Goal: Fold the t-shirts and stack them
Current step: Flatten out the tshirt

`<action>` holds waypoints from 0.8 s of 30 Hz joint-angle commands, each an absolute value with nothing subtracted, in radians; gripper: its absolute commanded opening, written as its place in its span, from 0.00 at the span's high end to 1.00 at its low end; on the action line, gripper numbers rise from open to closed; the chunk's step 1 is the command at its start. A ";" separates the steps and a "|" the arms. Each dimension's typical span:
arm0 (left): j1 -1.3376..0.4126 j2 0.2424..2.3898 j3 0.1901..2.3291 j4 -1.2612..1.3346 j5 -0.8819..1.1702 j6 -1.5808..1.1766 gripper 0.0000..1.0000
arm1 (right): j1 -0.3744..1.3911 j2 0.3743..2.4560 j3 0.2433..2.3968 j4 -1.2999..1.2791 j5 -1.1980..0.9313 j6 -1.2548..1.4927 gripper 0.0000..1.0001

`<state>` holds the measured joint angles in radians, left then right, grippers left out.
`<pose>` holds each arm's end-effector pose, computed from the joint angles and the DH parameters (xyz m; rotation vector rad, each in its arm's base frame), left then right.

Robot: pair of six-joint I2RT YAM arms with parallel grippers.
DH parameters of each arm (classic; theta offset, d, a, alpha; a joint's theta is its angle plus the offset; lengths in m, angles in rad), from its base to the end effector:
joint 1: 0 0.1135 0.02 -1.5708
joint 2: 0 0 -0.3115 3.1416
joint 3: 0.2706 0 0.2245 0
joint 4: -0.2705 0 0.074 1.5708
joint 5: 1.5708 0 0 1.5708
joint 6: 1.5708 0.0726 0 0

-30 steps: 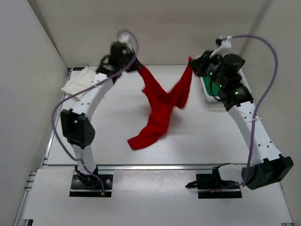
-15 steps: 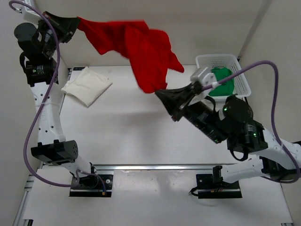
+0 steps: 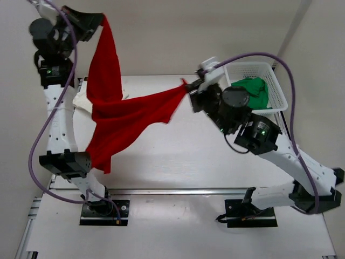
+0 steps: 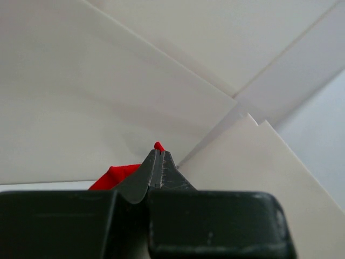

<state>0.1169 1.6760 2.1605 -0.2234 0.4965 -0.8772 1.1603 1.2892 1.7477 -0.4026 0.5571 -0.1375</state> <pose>0.3510 0.0064 0.6127 -0.2495 1.3853 -0.9606 0.1295 0.2013 0.5699 -0.5342 1.4404 0.3944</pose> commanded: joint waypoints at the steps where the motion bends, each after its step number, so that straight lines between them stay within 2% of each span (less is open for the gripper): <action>1: -0.035 1.779 2.207 -0.247 0.439 -0.789 1.00 | 0.851 1.102 1.430 -0.347 0.270 0.128 1.00; 3: -0.107 1.853 2.232 -0.273 0.416 -0.723 1.00 | 0.590 0.985 1.233 -0.321 0.098 0.274 1.00; 6: -0.233 2.018 2.263 -0.327 0.359 -0.632 1.00 | 0.369 0.902 0.908 -0.244 -0.065 0.394 1.00; 8: -0.302 2.098 2.266 -0.340 0.309 -0.592 0.96 | 0.255 0.887 0.783 -0.229 -0.126 0.445 0.99; 10: -0.369 2.201 2.307 -0.382 0.290 -0.571 0.82 | 0.183 0.897 0.672 -0.187 -0.199 0.478 1.00; 13: -0.399 2.327 2.430 -0.501 0.291 -0.549 0.51 | 0.186 0.916 0.603 -0.176 -0.141 0.480 1.00; 15: -0.400 2.307 2.425 -0.587 0.269 -0.516 0.29 | 0.186 0.928 0.588 -0.170 -0.115 0.482 1.00; 17: -0.396 2.217 2.291 -0.594 0.229 -0.483 0.17 | 0.179 0.945 0.562 -0.155 -0.106 0.483 1.00; 18: -0.396 2.109 2.116 -0.539 0.201 -0.479 0.12 | 0.176 0.959 0.563 -0.144 -0.095 0.486 1.00; 19: -0.393 2.045 1.894 -0.493 0.195 -0.483 0.01 | 0.175 0.953 0.552 -0.141 -0.094 0.488 1.00; 20: -0.393 1.914 1.790 -0.395 0.171 -0.485 0.02 | 0.178 0.960 0.545 -0.132 -0.095 0.488 1.00; 22: -0.379 1.728 1.427 -0.295 0.117 -0.495 0.02 | 0.187 0.934 0.523 -0.112 -0.091 0.500 1.00; 24: -0.358 1.536 1.213 -0.212 0.084 -0.506 0.02 | 0.190 0.917 0.493 -0.097 -0.095 0.503 1.00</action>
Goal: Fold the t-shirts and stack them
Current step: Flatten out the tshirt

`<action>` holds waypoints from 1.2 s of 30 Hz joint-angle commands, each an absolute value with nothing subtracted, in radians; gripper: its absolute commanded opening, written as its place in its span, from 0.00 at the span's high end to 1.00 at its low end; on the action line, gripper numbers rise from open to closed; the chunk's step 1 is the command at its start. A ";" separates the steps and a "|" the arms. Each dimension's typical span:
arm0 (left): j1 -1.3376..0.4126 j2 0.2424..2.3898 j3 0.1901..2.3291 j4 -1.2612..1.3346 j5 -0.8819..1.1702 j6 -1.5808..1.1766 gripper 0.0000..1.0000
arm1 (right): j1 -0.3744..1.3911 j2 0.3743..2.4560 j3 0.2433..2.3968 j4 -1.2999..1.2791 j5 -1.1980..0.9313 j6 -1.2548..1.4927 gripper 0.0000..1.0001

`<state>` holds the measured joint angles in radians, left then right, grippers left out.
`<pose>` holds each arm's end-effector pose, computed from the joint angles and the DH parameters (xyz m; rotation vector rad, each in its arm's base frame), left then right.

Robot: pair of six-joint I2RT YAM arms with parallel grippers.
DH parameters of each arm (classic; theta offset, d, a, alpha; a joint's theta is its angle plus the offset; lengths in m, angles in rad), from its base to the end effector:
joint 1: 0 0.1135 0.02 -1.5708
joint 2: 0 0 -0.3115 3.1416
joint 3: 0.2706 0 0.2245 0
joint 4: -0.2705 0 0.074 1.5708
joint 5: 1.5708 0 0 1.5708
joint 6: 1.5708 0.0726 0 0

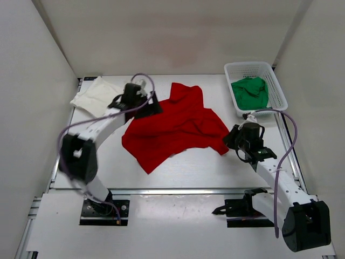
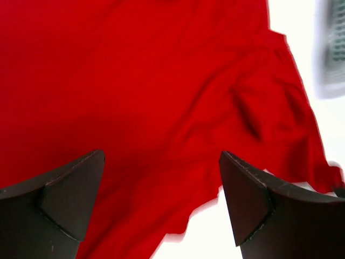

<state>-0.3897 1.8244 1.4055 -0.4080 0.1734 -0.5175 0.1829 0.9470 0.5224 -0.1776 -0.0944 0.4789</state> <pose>0.3826 -0.1707 0.2748 -0.0743 2.4761 -0.6167 0.1762 0.0395 0.2491 0.2715 2.1933 0.4764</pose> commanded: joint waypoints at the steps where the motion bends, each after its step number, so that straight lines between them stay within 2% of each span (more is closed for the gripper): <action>1: -0.350 1.473 1.092 -0.200 0.087 -0.520 0.01 | 0.190 0.905 0.488 -0.098 -0.109 0.511 1.00; 4: -0.305 1.367 0.854 -0.215 0.104 -0.496 0.04 | 0.189 0.855 0.469 -0.120 -0.129 0.512 1.00; 6: -0.246 1.327 0.754 -0.233 0.114 -0.499 0.34 | 0.192 0.825 0.446 -0.132 -0.126 0.523 1.00; 7: -0.230 1.297 0.712 -0.248 0.115 -0.509 0.57 | 0.190 0.812 0.440 -0.136 -0.127 0.529 1.00; 8: -0.200 1.293 0.668 -0.256 0.127 -0.517 0.67 | 0.195 0.796 0.433 -0.140 -0.126 0.535 1.00; 9: -0.190 1.279 0.652 -0.258 0.133 -0.529 0.68 | 0.190 0.790 0.423 -0.152 -0.118 0.538 1.00; 10: -0.193 1.272 0.608 -0.243 0.109 -0.543 0.68 | 0.192 0.782 0.423 -0.167 -0.097 0.546 1.00; 13: -0.183 1.331 0.571 -0.175 0.107 -0.589 0.59 | 0.163 0.736 0.385 -0.179 -0.084 0.574 1.00; 17: -0.158 1.527 0.658 -0.057 0.094 -0.647 0.60 | 0.111 0.664 0.336 -0.215 -0.116 0.609 1.00; 19: -0.155 1.622 0.756 -0.029 0.069 -0.670 0.63 | 0.110 0.606 0.299 -0.241 -0.126 0.659 1.00; 23: -0.167 1.871 1.147 -0.113 0.031 -0.646 0.63 | 0.143 0.491 0.200 -0.313 -0.110 0.739 1.00; 25: -0.169 1.957 1.398 -0.207 0.044 -0.624 0.58 | 0.158 0.431 0.154 -0.325 -0.118 0.806 1.00; 27: -0.163 1.970 1.478 -0.285 0.045 -0.606 0.49 | 0.167 0.399 0.114 -0.342 -0.123 0.842 1.00; 29: -0.155 1.904 1.430 -0.270 0.025 -0.607 0.45 | 0.192 0.384 0.101 -0.351 -0.114 0.859 1.00; 30: -0.149 1.834 1.314 -0.221 0.029 -0.606 0.44 | 0.196 0.377 0.092 -0.351 -0.109 0.861 0.99; 31: -0.146 1.769 1.272 -0.210 0.029 -0.607 0.44 | 0.205 0.383 0.094 -0.353 -0.100 0.862 0.95; 32: -0.150 1.731 1.187 -0.203 0.023 -0.612 0.42 | 0.216 0.382 0.107 -0.359 -0.091 0.841 0.85; 33: -0.158 1.662 1.143 -0.198 0.014 -0.603 0.41 | 0.225 0.390 0.127 -0.368 -0.062 0.822 0.70; 34: -0.163 1.596 1.062 -0.181 0.002 -0.594 0.41 | 0.230 0.393 0.136 -0.368 -0.052 0.818 0.61; 35: -0.172 1.562 0.972 -0.184 0.002 -0.606 0.42 | 0.244 0.408 0.162 -0.376 -0.042 0.778 0.47; 36: -0.172 1.501 0.932 -0.167 0.012 -0.603 0.43 | 0.248 0.419 0.196 -0.386 -0.010 0.769 0.42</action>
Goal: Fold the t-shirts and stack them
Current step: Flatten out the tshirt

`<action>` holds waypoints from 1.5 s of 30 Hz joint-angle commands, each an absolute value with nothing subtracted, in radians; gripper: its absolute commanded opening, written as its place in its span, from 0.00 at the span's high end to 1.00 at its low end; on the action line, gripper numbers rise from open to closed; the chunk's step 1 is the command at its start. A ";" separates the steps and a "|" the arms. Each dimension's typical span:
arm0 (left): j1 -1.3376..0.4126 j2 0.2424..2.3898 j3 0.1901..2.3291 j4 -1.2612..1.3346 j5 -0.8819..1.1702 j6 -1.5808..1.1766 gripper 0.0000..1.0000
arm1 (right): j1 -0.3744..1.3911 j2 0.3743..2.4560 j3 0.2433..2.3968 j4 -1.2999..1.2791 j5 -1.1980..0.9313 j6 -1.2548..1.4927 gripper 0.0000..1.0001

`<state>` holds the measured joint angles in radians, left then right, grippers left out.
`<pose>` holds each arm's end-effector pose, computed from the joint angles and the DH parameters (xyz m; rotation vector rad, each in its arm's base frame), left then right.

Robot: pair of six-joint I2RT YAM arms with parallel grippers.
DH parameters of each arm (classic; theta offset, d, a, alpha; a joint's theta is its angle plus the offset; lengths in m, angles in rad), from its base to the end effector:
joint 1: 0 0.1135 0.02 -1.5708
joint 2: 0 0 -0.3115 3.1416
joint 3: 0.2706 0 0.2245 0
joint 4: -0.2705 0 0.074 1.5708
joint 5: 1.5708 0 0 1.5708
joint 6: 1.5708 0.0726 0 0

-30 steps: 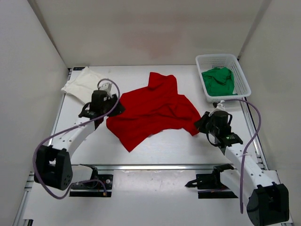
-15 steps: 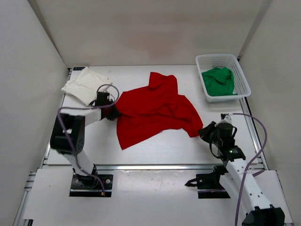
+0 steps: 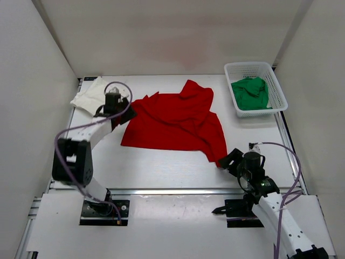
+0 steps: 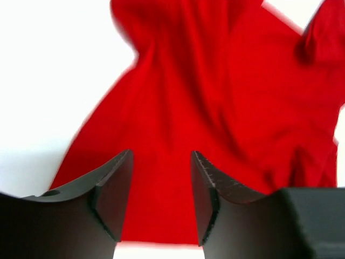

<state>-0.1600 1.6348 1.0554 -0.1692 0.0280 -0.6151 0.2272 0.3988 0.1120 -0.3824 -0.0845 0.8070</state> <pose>0.3563 -0.0596 0.2564 -0.5177 2.2995 -0.4189 0.0690 0.0222 0.1401 0.6173 2.2355 0.6401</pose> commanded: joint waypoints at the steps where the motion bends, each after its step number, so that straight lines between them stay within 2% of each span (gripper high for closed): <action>1: -0.169 1.443 0.852 -0.167 0.023 -0.615 0.44 | 0.259 0.443 0.210 -0.388 -0.014 0.758 0.36; 5: -0.054 1.219 0.600 -0.173 0.046 -0.632 0.45 | 0.320 0.446 0.276 -0.373 0.069 0.715 0.35; 7: 0.000 1.166 0.546 -0.181 0.019 -0.615 0.44 | 0.354 0.446 0.291 -0.347 0.122 0.686 0.36; 10: -0.002 1.187 0.516 -0.196 0.027 -0.621 0.45 | 0.393 0.494 0.313 -0.310 0.144 0.651 0.43; 13: -0.002 1.245 0.489 -0.134 0.031 -0.682 0.42 | 0.402 0.534 0.319 -0.266 0.103 0.632 0.43; 17: -0.020 1.314 0.485 -0.075 0.023 -0.735 0.45 | 0.411 0.545 0.310 -0.236 0.069 0.630 0.43; 19: -0.034 1.333 0.477 -0.043 0.009 -0.761 0.53 | 0.426 0.532 0.298 -0.239 0.083 0.627 0.43; 24: -0.045 1.376 0.459 0.026 -0.018 -0.785 0.65 | 0.416 0.519 0.296 -0.238 0.074 0.635 0.43; 27: -0.052 1.382 0.466 0.052 -0.021 -0.793 0.75 | 0.387 0.508 0.290 -0.256 0.078 0.624 0.43; 28: -0.054 1.385 0.463 0.052 -0.028 -0.793 0.84 | 0.384 0.505 0.291 -0.262 0.083 0.620 0.43; 31: -0.043 1.384 0.488 0.048 -0.037 -0.785 0.98 | 0.354 0.509 0.301 -0.293 0.098 0.620 0.43; 39: -0.077 1.318 0.543 0.015 0.017 -0.718 1.00 | 0.368 0.621 0.317 -0.399 0.216 0.637 0.45; 42: -0.107 1.263 0.549 0.000 0.044 -0.696 1.00 | 0.390 0.647 0.324 -0.455 0.268 0.675 0.51; 45: -0.143 1.209 0.534 -0.029 0.054 -0.683 1.00 | 0.348 0.649 0.336 -0.503 0.268 0.698 0.50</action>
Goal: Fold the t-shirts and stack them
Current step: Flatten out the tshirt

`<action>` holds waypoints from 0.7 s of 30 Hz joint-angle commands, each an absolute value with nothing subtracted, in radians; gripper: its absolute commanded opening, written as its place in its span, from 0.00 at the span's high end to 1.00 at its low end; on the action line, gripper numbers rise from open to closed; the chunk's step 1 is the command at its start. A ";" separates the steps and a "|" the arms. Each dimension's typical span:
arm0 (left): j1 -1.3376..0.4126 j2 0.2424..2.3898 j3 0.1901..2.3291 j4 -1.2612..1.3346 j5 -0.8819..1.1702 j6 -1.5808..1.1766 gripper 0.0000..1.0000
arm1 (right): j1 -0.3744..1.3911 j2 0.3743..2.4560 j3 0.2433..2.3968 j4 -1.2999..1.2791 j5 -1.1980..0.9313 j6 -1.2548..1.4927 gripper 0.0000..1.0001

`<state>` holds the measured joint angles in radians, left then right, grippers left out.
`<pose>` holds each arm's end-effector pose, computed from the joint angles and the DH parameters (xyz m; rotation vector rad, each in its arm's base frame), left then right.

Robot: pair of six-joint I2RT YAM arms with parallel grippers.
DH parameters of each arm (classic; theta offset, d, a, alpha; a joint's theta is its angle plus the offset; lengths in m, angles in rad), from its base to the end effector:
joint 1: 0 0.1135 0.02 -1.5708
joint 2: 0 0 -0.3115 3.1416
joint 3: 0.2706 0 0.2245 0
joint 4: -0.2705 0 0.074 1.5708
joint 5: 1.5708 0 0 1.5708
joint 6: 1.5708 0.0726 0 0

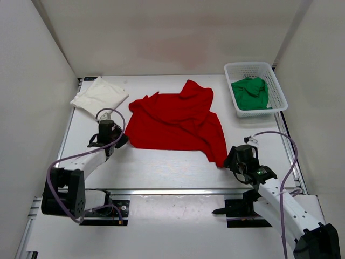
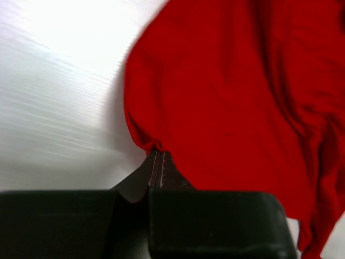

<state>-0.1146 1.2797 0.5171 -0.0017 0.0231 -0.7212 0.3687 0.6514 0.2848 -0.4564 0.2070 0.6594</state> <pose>0.2326 -0.0285 0.2044 -0.6988 2.2723 -0.4368 0.0934 0.0201 0.1745 0.4412 2.3435 0.2442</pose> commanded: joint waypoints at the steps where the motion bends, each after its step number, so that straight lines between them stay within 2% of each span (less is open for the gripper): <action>1: -0.147 1.201 0.538 -0.034 0.054 -0.675 1.00 | 0.342 0.653 0.333 -0.512 0.253 0.709 0.51; 6: -0.161 1.198 0.523 -0.011 0.112 -0.693 1.00 | 0.213 0.687 0.310 -0.428 0.088 0.692 0.53; 8: -0.156 1.201 0.519 -0.012 0.129 -0.707 1.00 | 0.206 0.686 0.301 -0.399 0.069 0.695 0.53; 11: -0.156 1.212 0.512 0.021 0.133 -0.710 1.00 | 0.206 0.704 0.293 -0.356 0.011 0.687 0.61; 17: -0.159 1.201 0.502 0.020 0.129 -0.718 1.00 | 0.210 0.758 0.278 -0.314 -0.060 0.709 0.61; 21: -0.152 1.181 0.500 0.021 0.129 -0.723 1.00 | 0.216 0.732 0.272 -0.344 -0.035 0.693 0.62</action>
<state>-0.1566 1.2160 0.5114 0.0044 0.1150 -0.7162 0.2089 0.7540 0.2836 -0.3656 -0.0277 0.6891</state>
